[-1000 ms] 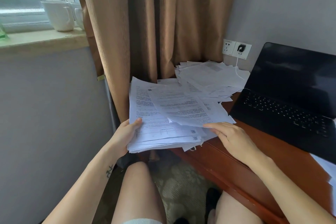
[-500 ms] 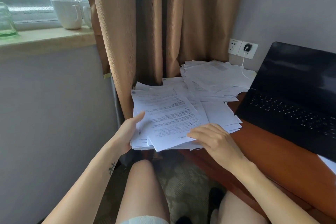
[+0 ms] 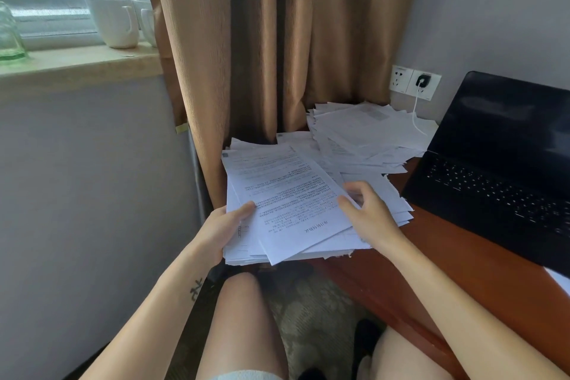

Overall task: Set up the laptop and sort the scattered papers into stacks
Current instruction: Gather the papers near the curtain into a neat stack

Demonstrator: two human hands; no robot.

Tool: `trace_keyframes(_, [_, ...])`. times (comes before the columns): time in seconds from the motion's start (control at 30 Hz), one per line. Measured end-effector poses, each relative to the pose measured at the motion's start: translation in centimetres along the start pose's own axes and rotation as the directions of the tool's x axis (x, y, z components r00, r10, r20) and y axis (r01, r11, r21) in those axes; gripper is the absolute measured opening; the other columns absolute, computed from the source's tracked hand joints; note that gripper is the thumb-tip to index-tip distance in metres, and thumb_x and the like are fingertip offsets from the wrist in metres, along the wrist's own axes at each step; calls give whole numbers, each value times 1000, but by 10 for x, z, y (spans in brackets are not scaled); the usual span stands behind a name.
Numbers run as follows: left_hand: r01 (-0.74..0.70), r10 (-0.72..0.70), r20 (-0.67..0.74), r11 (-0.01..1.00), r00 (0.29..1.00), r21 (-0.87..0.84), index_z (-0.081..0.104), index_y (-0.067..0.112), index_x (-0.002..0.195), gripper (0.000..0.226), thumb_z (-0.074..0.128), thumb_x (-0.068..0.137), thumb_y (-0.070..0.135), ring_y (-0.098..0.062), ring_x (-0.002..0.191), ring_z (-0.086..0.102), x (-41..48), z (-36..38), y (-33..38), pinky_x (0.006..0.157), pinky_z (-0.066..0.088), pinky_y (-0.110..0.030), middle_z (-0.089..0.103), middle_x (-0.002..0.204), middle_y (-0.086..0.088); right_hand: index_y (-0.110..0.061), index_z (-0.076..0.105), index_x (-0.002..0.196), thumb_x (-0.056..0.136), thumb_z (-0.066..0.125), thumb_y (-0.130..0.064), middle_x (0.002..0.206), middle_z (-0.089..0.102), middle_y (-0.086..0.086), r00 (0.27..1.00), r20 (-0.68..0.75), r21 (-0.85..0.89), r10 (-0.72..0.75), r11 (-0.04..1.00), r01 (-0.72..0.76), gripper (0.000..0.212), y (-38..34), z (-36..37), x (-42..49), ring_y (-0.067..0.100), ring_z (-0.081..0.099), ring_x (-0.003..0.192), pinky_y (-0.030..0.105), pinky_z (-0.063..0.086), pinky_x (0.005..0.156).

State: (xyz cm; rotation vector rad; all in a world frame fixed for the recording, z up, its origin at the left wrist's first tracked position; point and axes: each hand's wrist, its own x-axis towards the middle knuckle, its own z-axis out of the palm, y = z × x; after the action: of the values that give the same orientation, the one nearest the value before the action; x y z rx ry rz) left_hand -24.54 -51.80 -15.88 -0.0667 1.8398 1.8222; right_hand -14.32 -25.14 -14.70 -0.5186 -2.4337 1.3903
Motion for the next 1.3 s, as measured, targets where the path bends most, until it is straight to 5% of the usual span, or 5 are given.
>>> trace_keyframes(0.17, [-27,26,-51,1000,998,-4,70,10,119,36,73,97,38,-26,90,79,1,3,-6,87,62,-46,81,100,-4,-16,52,130,96,68,-17,113,63,2,983,-126,110,136,986,-122,38,-1,1,20,16,63,97,24,48,69])
trace_keyframes(0.3, [-24,22,-71,1000,997,-17,71,11,117,36,68,100,42,-25,92,79,0,5,-9,85,62,-42,81,100,-3,-20,62,124,99,62,-7,111,69,2,988,-43,217,147,967,-134,28,6,0,14,17,68,98,28,55,73])
trace_keyframes(0.63, [-20,15,-62,997,998,-72,73,16,114,39,67,97,50,-22,90,79,-2,5,-10,81,61,-39,81,99,1,-24,66,129,93,56,12,118,72,-10,987,162,227,-1,973,-36,52,-3,0,24,6,66,111,23,56,89])
trace_keyframes(0.9, [-111,109,-32,991,994,-74,69,19,121,20,67,102,24,-26,98,78,4,4,-8,97,58,-51,80,108,-1,-30,55,137,90,68,-1,130,61,-12,981,189,130,-34,992,9,57,7,4,34,6,53,124,24,46,103])
trace_keyframes(1.3, [-291,288,-41,952,957,-96,68,20,122,21,65,101,23,-25,94,78,16,18,37,76,63,-38,80,109,-2,-31,60,133,96,67,-22,123,65,-18,979,167,146,-116,985,92,38,-5,-25,74,-10,57,110,7,47,89])
